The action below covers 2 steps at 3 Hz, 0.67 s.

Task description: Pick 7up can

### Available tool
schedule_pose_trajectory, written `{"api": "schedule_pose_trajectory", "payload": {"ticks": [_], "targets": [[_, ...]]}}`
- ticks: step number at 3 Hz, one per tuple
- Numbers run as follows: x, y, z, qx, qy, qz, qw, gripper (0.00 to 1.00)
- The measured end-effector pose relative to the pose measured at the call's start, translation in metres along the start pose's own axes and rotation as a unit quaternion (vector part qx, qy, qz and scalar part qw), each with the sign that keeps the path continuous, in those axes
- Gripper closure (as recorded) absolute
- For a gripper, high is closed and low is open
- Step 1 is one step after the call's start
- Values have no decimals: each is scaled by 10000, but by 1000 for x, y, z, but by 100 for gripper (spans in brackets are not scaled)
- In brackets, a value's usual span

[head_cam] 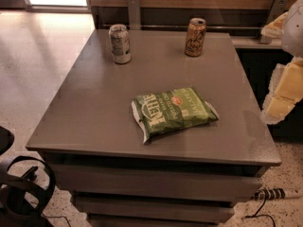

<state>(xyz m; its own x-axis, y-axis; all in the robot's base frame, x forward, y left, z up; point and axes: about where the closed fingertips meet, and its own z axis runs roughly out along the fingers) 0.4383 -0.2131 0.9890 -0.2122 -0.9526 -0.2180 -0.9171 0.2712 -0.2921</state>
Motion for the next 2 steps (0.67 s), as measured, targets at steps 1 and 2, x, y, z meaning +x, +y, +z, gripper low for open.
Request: {"api": "schedule_pose_trajectory", "payload": {"ticks": [1,2], "targets": [[0,0,0,1,0,0,10000,0],[-9,-5,4,88,-112,73,9999,0]]}}
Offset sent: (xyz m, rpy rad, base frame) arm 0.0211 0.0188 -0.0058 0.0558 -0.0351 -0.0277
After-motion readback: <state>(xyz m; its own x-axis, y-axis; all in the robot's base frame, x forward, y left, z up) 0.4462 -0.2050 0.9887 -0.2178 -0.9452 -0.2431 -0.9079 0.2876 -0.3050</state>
